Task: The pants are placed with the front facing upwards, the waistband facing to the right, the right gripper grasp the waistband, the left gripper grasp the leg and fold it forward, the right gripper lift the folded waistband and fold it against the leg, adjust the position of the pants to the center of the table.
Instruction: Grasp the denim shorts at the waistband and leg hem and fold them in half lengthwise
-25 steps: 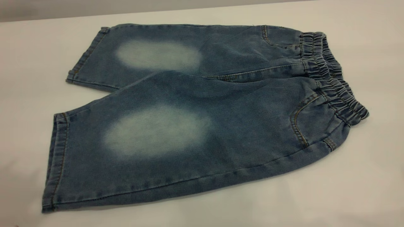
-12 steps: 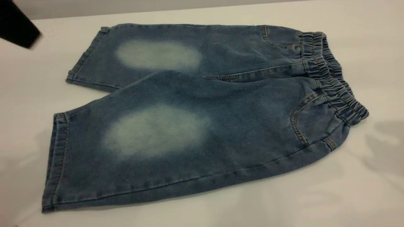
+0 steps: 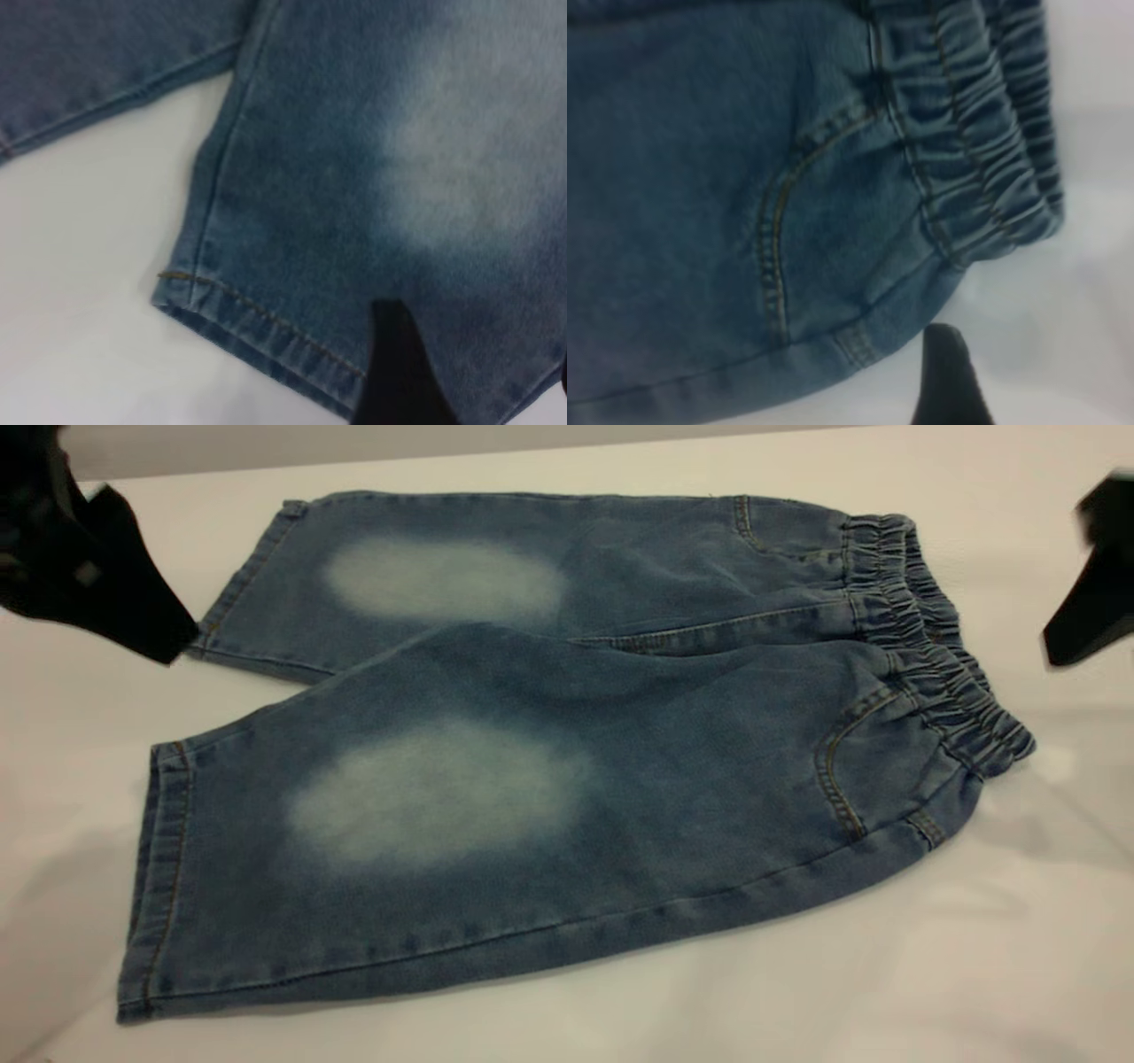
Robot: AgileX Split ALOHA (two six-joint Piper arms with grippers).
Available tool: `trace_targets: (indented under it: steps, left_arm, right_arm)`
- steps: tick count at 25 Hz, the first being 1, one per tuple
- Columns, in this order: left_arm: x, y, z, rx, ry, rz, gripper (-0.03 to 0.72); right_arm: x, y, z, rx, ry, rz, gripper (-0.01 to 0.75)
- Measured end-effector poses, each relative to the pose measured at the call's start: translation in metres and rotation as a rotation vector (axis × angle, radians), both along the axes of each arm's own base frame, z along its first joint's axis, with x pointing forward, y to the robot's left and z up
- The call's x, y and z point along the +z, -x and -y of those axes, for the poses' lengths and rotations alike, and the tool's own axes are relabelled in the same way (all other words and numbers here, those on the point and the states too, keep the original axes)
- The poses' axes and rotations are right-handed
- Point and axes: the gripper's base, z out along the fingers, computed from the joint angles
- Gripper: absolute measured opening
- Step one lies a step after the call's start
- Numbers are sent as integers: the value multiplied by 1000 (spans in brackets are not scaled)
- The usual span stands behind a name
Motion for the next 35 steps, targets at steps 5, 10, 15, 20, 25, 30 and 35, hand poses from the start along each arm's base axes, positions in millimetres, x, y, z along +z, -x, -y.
trace_targets:
  steps: [5, 10, 15, 20, 25, 30, 35]
  left_arm:
    - [-18, -1, 14, -64, -21, -44, 391]
    - [-26, 2, 28, -132, -34, -56, 391]
    - [-26, 1, 29, -141, -34, -39, 391]
    - [-26, 1, 29, -137, -30, -41, 391]
    - [-25, 1, 31, -118, -9, -45, 391]
    - [-25, 1, 30, -120, -11, -42, 391]
    - [-25, 1, 30, -120, -11, -42, 391]
  right_arm:
    - [-30, -8, -2, -12, -25, -43, 386]
    - [-50, -11, -6, 7, -86, -68, 386]
    - [-40, -31, 12, -51, -205, 25, 386]
    - [-35, -29, 49, -152, -332, 53, 386]
    - [-40, -21, 68, -160, -390, 17, 386]
    - [-57, -20, 64, -176, -427, -42, 386]
    - [-69, -20, 63, -183, -450, -68, 386]
